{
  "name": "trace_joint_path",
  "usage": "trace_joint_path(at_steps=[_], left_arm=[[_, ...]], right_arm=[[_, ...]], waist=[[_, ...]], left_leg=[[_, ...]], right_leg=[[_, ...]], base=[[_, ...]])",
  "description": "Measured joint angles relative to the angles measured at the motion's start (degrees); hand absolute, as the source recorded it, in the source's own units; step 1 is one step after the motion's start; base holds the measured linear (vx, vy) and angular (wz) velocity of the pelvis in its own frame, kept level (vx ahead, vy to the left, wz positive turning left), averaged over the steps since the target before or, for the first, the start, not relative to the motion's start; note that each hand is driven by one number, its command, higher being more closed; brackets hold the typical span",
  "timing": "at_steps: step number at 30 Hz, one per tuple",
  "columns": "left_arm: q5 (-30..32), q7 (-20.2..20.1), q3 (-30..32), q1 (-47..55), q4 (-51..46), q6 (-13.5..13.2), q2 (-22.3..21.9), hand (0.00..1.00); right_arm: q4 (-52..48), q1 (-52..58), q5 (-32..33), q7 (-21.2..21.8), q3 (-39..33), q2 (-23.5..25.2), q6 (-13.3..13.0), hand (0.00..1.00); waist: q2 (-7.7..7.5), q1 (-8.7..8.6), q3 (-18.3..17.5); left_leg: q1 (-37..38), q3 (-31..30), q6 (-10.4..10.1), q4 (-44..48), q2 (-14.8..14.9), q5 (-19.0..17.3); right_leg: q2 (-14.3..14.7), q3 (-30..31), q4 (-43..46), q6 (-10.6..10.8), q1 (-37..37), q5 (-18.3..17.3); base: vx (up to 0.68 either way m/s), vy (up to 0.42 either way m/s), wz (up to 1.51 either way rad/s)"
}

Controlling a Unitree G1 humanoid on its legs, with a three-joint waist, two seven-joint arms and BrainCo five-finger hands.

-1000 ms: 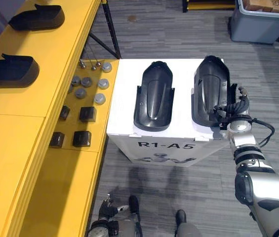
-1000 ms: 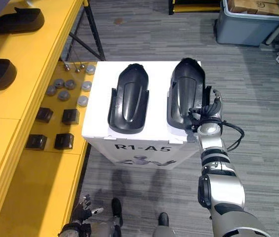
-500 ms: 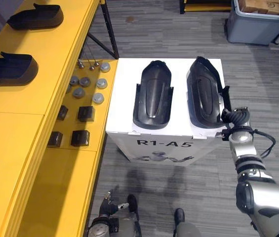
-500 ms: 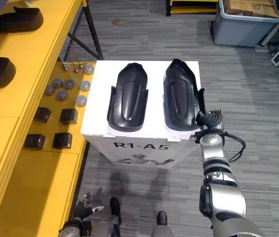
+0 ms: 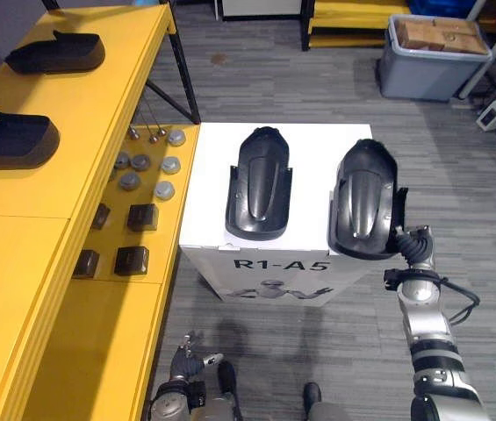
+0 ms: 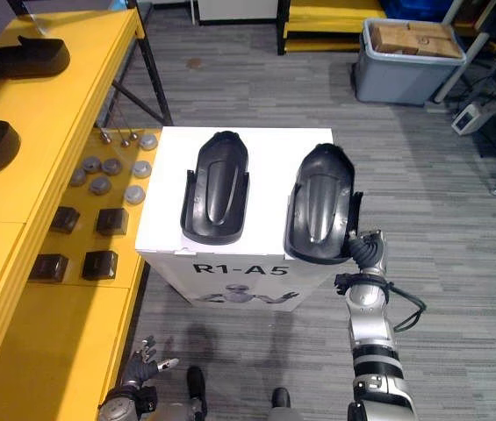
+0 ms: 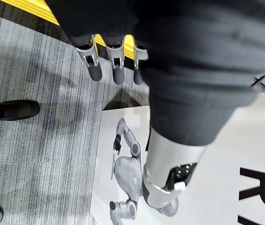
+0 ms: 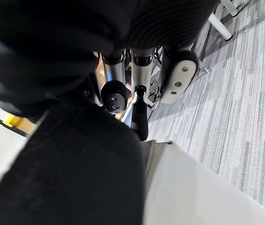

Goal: Walk over and take plastic housings, then place them on the shelf

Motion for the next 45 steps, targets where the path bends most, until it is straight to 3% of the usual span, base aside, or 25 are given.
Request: trace_joint_path(at_steps=[9,15,20,29,35,41,45], left_arm=[[1.16,0.26,2.01,2.77,-1.12,0.04,0.06,0.0],[1.17,1.09,2.02,3.25,-4.24,0.0,0.07,0.0],[1.16,2.47,2.64,5.16,-14.66,-0.17,-0.21,0.0],[-0.13,3.95,4.68,4.99,-38.39,-3.29,-1.83,0.0],[-2.54,3.86,-2.42,1.78,-45.99,-4.34,-1.74,0.0],[-12.75,2.77,-12.16,-6.35,-47.78,-4.38,-0.83,0.0],[-16.88,2.25,-15.16,-9.43,-47.76,-4.28,0.34,0.0]], right_arm=[[-9.16,3.46,-1.22,-2.57,0.95,3.27,-1.01,1.0],[-12.8,3.51,-1.24,-4.61,0.95,3.75,-2.78,1.0],[-17.87,3.57,-2.36,-6.51,0.88,3.83,-3.32,1.0],[-28.16,3.64,-2.49,-7.06,3.8,4.5,-7.2,1.0],[-30.72,3.54,-2.56,-5.57,10.89,5.64,-7.85,1.0],[-30.74,3.37,-5.51,-3.21,18.7,5.67,-7.84,1.0],[-30.73,2.55,-6.91,-1.94,22.96,5.55,-7.84,1.0]], waist=[[0.02,0.27,-2.45],[-0.11,1.47,-3.16],[-0.19,1.4,-4.22],[-0.15,0.93,-5.71],[-0.17,0.14,-6.57],[-0.16,-0.23,-7.75],[-0.15,-0.84,-8.37]], left_leg=[[-0.36,-1.46,-0.05,-0.15,-0.54,0.07],[-0.37,-1.79,0.23,0.06,-0.53,0.41],[-0.27,-1.94,0.22,0.07,-0.5,0.42],[0.91,-2.1,0.18,0.04,-0.53,0.45],[0.91,-1.77,0.16,-0.17,-0.53,0.59],[0.88,-1.48,0.14,-0.18,-0.46,0.82],[0.88,-1.4,0.08,-0.16,-0.32,1.04]], right_leg=[[-0.47,-1.09,-0.25,0.52,0.23,-0.51],[-0.5,-1.08,-0.17,0.45,0.51,-0.42],[-0.36,-1.13,-0.05,0.36,0.74,-0.34],[-0.37,-1.23,0.07,0.36,1.87,-0.36],[-0.39,-1.08,0.01,0.37,1.68,-0.39],[-0.37,-0.85,0.03,0.36,1.44,-0.36],[-0.2,-0.72,0.05,0.22,1.38,-0.24]], base=[[-0.04,0.013,0.06],[0.01,0.0,0.02],[0.04,0.0,0.03],[-0.01,0.002,0.0],[-0.05,0.009,-0.03],[-0.02,0.005,-0.01],[0.0,0.0,0.0]])
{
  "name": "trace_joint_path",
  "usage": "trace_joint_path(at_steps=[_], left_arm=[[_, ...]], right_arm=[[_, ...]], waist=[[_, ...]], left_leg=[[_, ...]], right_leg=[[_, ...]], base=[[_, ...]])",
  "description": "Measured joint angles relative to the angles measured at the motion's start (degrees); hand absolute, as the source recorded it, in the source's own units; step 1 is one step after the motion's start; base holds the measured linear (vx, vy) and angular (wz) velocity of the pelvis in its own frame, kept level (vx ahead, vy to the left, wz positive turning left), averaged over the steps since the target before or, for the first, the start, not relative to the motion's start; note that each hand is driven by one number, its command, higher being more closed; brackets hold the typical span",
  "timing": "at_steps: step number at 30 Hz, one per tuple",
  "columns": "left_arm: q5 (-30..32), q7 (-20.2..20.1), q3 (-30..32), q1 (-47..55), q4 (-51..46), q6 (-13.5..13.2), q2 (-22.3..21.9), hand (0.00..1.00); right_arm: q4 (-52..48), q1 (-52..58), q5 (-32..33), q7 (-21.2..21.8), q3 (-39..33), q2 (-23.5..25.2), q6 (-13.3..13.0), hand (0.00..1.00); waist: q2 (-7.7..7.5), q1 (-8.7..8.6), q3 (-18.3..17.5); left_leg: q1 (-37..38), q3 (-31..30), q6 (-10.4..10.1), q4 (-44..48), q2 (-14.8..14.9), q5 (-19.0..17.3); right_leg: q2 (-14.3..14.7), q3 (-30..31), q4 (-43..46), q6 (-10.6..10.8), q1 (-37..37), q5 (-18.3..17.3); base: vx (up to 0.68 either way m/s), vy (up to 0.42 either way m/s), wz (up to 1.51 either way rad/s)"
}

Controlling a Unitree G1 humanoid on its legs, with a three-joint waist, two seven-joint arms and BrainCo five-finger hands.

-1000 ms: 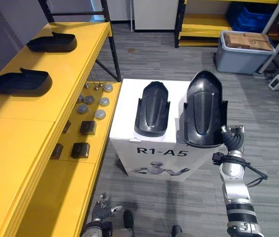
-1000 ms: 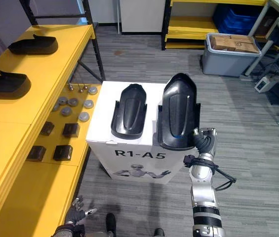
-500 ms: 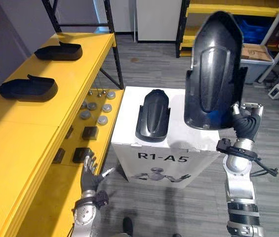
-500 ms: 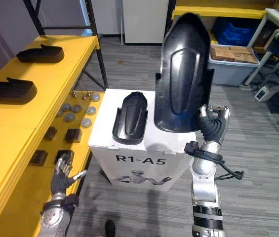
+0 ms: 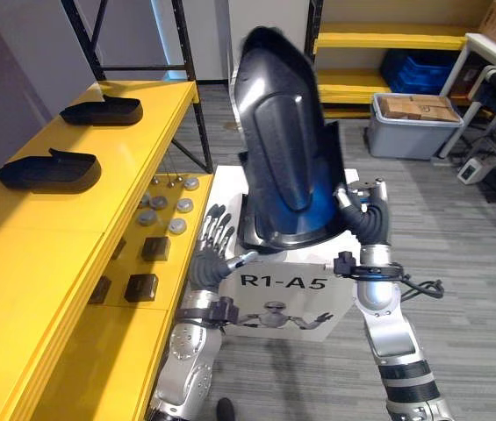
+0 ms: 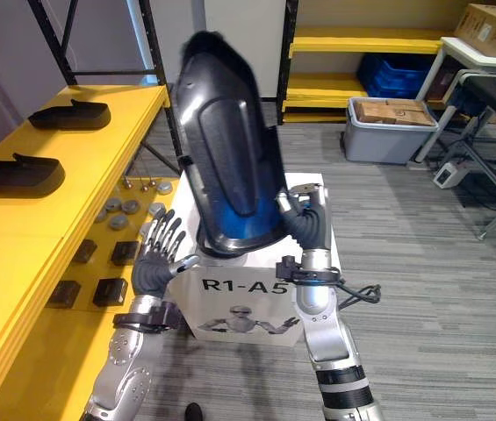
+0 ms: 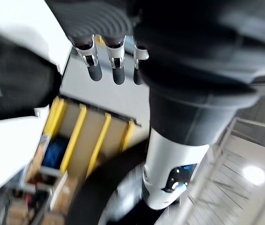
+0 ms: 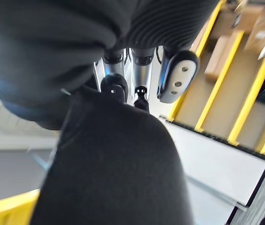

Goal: Walk over and take plastic housings, then place them on the shelf

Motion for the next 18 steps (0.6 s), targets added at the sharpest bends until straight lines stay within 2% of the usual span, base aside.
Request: trace_joint_path(at_steps=[12,13,18], left_arm=[[-9.1,0.67,-3.21,-2.74,3.25,1.5,2.4,0.0],[-9.56,0.83,-3.18,-2.81,3.85,1.55,2.66,1.0],[-11.51,1.5,-3.26,-2.89,4.58,2.22,3.82,1.0]], right_arm=[[1.87,-0.53,-1.83,1.86,5.88,-1.71,0.05,1.0],[2.42,-0.55,-1.87,1.81,6.36,-2.04,0.06,1.0],[3.72,-0.48,-1.86,1.84,7.62,-3.1,0.09,1.0]], waist=[[0.05,-0.69,-1.09],[0.06,-0.69,-1.38],[0.05,-0.79,-1.6]], left_leg=[[0.05,0.78,-0.17,-0.02,0.53,0.35],[0.05,0.97,-0.16,-0.02,0.56,0.35],[0.05,1.06,-0.06,-0.02,0.55,0.48]], right_leg=[[0.58,1.22,0.03,-0.3,-0.62,0.2],[0.59,1.28,0.03,-0.3,-0.72,0.2],[0.58,1.37,0.04,-0.32,-0.8,0.23]], base=[[-0.01,0.004,-0.04],[-0.03,0.012,-0.06],[0.0,0.001,-0.01]])
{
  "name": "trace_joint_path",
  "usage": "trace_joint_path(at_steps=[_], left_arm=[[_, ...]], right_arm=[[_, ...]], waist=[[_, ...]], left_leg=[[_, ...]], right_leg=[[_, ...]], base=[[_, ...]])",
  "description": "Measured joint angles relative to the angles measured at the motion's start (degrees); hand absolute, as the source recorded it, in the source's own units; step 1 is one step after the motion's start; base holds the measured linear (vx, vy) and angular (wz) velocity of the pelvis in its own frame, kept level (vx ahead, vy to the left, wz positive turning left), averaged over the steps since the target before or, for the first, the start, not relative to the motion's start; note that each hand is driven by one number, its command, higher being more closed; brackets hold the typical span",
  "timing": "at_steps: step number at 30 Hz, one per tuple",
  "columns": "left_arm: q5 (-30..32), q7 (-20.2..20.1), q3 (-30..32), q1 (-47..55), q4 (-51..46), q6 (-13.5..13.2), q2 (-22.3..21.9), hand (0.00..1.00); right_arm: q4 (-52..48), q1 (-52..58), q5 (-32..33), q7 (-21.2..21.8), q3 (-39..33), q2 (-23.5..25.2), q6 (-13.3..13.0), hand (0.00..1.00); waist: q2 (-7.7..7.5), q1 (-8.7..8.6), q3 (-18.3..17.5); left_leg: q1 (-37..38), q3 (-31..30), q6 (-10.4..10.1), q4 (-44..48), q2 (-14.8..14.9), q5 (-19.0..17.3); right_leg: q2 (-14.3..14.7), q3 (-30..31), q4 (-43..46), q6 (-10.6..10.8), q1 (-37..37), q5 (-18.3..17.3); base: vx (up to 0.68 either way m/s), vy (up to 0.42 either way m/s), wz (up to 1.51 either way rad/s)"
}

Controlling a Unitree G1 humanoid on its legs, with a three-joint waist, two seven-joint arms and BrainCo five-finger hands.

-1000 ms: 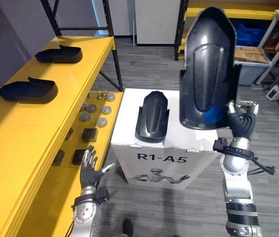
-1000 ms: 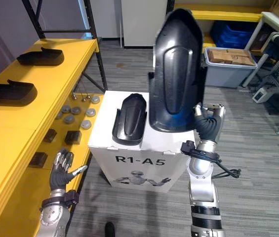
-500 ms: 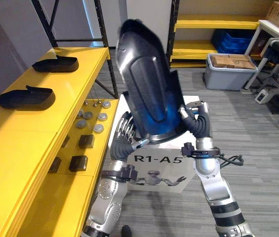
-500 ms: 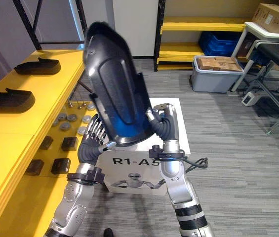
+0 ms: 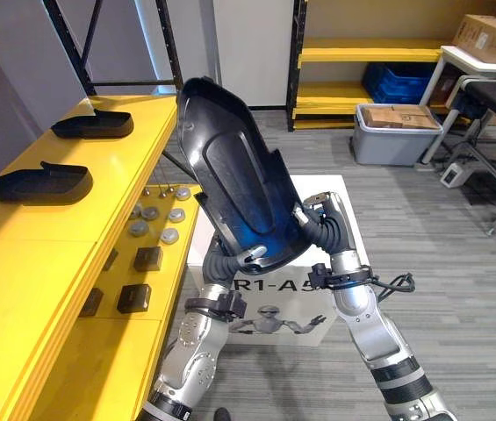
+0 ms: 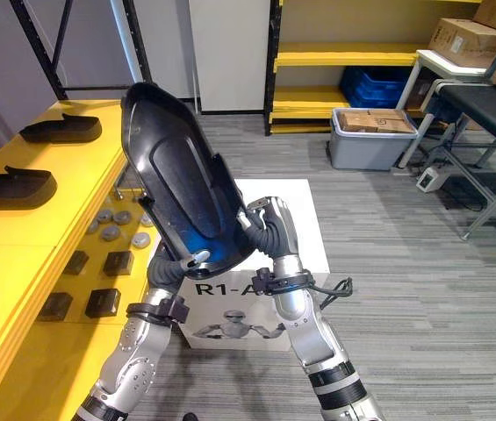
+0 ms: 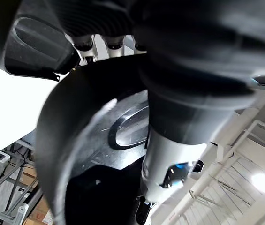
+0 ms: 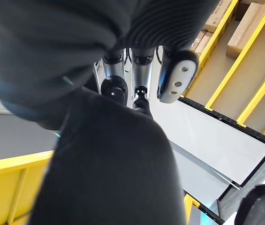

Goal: Walk over and take plastic housings, then place them on the shelf

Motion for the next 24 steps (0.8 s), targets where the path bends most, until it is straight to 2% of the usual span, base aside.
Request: trace_joint_path(at_steps=[1,2,4,12,18,24], left_arm=[[-0.01,0.31,0.13,0.0,0.09,0.1,0.55,1.0],[-0.01,0.49,0.18,-0.04,0.33,0.12,0.9,1.0],[-0.01,1.18,0.24,-0.16,1.15,0.13,1.05,1.0],[0.91,2.8,2.43,-0.21,2.44,0.46,1.21,1.0],[9.48,2.59,2.77,-0.23,1.85,0.94,0.12,1.0],[16.67,1.23,4.65,0.23,-0.2,1.57,-2.92,1.0]], right_arm=[[0.0,0.02,0.01,0.0,0.96,-1.1,-0.01,1.0],[-0.01,0.15,0.0,0.0,1.41,-1.63,-0.08,0.0],[0.0,1.05,0.0,0.05,2.11,-1.85,-0.15,0.0],[-0.02,4.47,0.62,0.33,4.26,-1.99,-3.1,0.0],[-1.95,8.35,11.05,3.65,0.43,-1.36,-3.89,0.0],[-8.52,10.88,18.33,6.02,-8.99,0.77,-5.43,0.0]], waist=[[-0.02,-0.02,-0.15],[-0.02,-0.03,-0.27],[-0.05,0.05,-0.55],[-0.11,-0.3,-1.17],[-0.25,0.18,-1.26],[-0.28,0.0,-1.25]], left_leg=[[0.0,0.0,0.01,0.0,-0.01,0.01],[-0.01,0.0,0.02,0.0,-0.01,0.02],[-0.02,-0.02,0.0,0.0,-0.01,0.05],[-0.02,-0.11,-0.02,0.0,-0.01,0.16],[-0.03,-0.37,0.09,-0.02,-0.05,0.32],[-0.04,-0.61,0.08,-0.03,-0.02,0.31]], right_leg=[[-0.01,0.0,0.0,-0.01,0.0,0.01],[-0.01,0.0,0.0,-0.01,0.0,0.01],[-0.01,-0.02,0.0,-0.01,0.0,0.01],[-0.01,-0.09,0.14,-0.02,0.0,0.0],[-0.03,-0.25,0.37,-0.01,0.04,-0.02],[-0.02,-0.3,0.35,0.01,0.14,-0.03]], base=[[0.0,0.0,0.0],[0.0,0.0,0.0],[0.0,0.0,0.0],[0.0,0.0,0.0],[0.0,0.002,0.01],[0.0,0.0,0.0]])
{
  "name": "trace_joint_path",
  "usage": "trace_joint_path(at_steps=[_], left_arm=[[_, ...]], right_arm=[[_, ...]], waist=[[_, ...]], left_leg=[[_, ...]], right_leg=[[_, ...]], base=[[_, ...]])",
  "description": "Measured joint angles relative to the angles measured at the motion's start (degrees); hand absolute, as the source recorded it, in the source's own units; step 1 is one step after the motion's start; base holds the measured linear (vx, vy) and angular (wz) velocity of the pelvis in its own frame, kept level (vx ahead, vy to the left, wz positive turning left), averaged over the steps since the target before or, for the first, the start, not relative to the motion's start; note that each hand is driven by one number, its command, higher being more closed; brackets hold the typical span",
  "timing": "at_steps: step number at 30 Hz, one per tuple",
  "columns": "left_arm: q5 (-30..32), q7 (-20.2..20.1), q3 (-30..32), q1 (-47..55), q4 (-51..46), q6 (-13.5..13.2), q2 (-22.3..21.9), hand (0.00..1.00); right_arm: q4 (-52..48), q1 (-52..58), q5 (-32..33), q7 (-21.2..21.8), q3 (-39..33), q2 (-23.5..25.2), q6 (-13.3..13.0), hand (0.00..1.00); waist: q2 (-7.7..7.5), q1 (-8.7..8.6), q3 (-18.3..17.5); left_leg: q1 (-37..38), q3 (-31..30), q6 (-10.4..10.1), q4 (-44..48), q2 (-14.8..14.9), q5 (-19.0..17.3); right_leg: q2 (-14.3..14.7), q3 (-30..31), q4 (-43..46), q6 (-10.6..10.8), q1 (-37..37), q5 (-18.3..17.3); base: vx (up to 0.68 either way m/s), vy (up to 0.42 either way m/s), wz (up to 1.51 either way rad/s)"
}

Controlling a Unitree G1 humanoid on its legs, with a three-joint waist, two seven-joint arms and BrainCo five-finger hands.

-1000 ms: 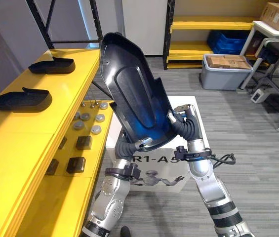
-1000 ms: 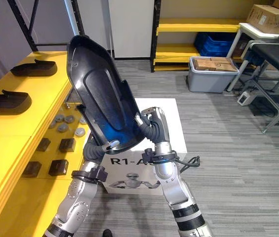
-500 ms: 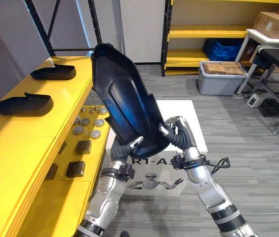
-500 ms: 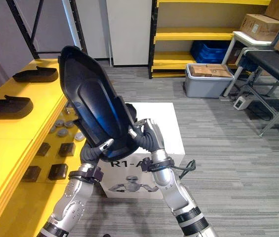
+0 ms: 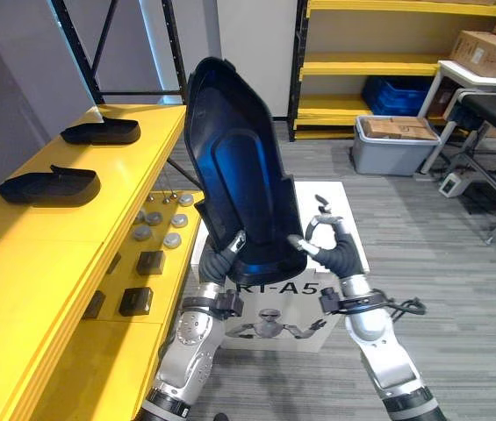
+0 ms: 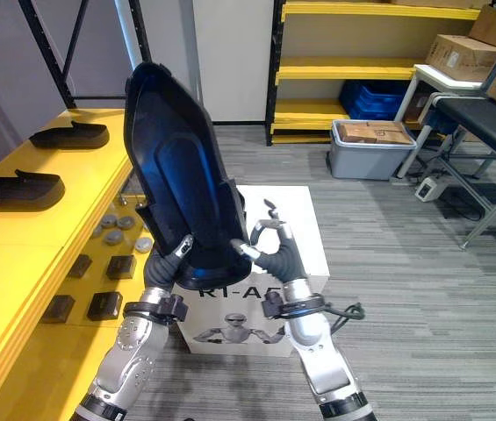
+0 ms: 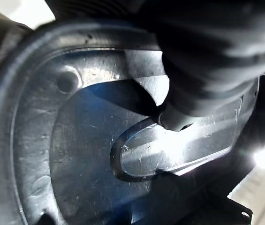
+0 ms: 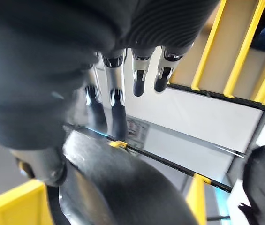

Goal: Walk over and take plastic housings, then place them on the shelf

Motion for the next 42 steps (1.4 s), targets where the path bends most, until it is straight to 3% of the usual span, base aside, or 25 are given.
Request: trace_joint_path(at_steps=[3,4,8,10,14,19,26,33,37,38,39,40,42], left_arm=[[2.6,-0.43,4.05,2.12,-0.45,0.0,-0.32,1.0],[2.65,-0.41,6.44,3.71,-0.45,0.08,-0.54,1.0],[3.85,-0.42,10.09,7.41,-0.57,0.14,-1.06,1.0],[4.98,-0.8,11.34,9.8,-1.57,0.15,-1.43,1.0],[6.77,-1.76,13.63,13.01,-4.0,0.13,-1.93,1.0],[8.38,-2.25,16.93,16.64,-4.86,0.06,-2.81,1.0],[10.42,-3.75,16.71,19.84,-4.87,0.05,-3.23,1.0],[10.39,-4.64,15.52,20.11,-7.44,0.06,-5.04,1.0],[10.31,-4.77,15.15,20.4,-10.6,0.05,-6.63,1.0],[10.31,-4.79,14.94,20.25,-11.21,0.04,-7.12,1.0],[10.31,-4.77,14.62,19.89,-11.22,0.02,-7.13,1.0],[10.01,-4.57,14.37,19.77,-11.22,-0.03,-7.73,1.0],[9.1,-4.33,13.46,19.56,-10.68,-0.11,-7.82,1.0]], right_arm=[[-1.77,0.17,8.62,-0.07,-11.11,1.81,-1.15,0.0],[-1.77,0.9,15.07,0.25,-14.97,2.05,-2.23,0.0],[-0.93,4.57,27.69,1.39,-22.03,2.74,-4.13,0.0],[1.58,6.67,29.52,1.77,-25.39,2.9,-4.51,0.0],[13.21,10.7,29.1,1.93,-30.49,2.95,-4.38,0.0],[36.64,15.82,23.19,3.44,-32.43,3.26,-0.93,0.0],[58.44,18.28,22.97,6.41,-31.54,7.34,2.69,0.0],[63.58,19.02,22.78,9.1,-25.76,9.43,4.85,0.0],[63.61,17.76,21.58,9.05,-23.6,9.54,4.87,0.0],[63.57,16.54,20.65,9.02,-23.62,9.48,4.86,0.0],[63.86,15.58,20.28,8.99,-23.6,9.36,4.85,0.0],[64.22,14.08,19.35,8.75,-23.57,8.5,4.88,0.0],[64.16,12.0,18.06,8.36,-23.53,6.55,4.91,0.0]], waist=[[-0.06,-0.18,0.02],[-0.07,-0.32,0.03],[-0.07,-0.3,0.03],[-0.08,-0.38,0.02],[-0.08,-0.38,0.0],[-0.14,-0.26,0.02],[-0.62,0.75,0.34],[-1.73,2.69,1.09],[-1.52,3.21,1.88],[-2.22,2.97,2.82],[-3.16,3.24,3.51],[-2.77,3.82,3.98],[-1.84,3.19,4.13]], left_leg=[[-0.01,0.02,-0.05,0.0,-0.01,-0.05],[-0.03,0.02,-0.09,0.0,0.0,-0.07],[-0.15,-0.01,-0.17,0.0,-0.01,-0.13],[-0.16,-0.03,-0.2,0.01,-0.01,-0.15],[-0.29,-0.36,-0.25,0.0,0.0,-0.2],[-0.42,-1.26,-1.03,0.0,0.04,-0.82],[-0.36,-2.52,-1.02,0.01,-0.18,-0.8],[-1.25,-7.0,-0.53,0.04,-1.82,-0.9],[-5.1,-12.78,0.46,0.67,-3.49,-0.36],[-6.53,-9.8,3.43,1.56,-3.75,-2.47],[-7.64,-5.01,5.04,3.6,-3.58,-3.76],[-10.07,3.14,6.93,8.56,-1.58,-5.84],[-9.79,12.86,7.18,10.2,0.19,-6.77]], right_leg=[[-0.01,-0.01,-0.06,0.02,0.0,0.0],[-0.01,-0.03,-0.11,0.03,0.0,0.01],[-0.02,-0.07,-0.4,0.04,0.05,0.02],[-0.02,-0.1,-0.43,0.03,0.05,0.02],[-0.01,-0.37,-0.45,0.07,0.13,-0.04],[-0.04,-1.39,-0.62,0.16,0.72,-0.15],[-0.32,-2.98,0.45,0.43,1.92,-0.86],[-1.74,-9.18,4.94,1.11,2.73,-4.75],[-2.77,-18.67,6.79,1.15,3.92,-5.42],[-3.89,-23.65,6.66,1.11,5.18,-5.34],[-5.03,-26.0,6.22,1.14,5.84,-5.35],[-5.74,-28.75,6.38,1.21,6.53,-5.39],[-6.03,-32.0,6.2,2.11,8.67,-6.0]], base=[[0.0,0.0,0.0],[0.0,0.0,0.0],[0.0,0.0,0.0],[0.0,0.0,0.0],[0.0,0.0,0.04],[0.0,0.001,0.09],[0.01,-0.001,0.13],[-0.02,-0.011,0.48],[0.02,-0.019,1.33],[0.05,0.006,1.72],[0.05,0.042,1.85],[0.05,0.059,1.16],[0.08,0.042,1.18]])
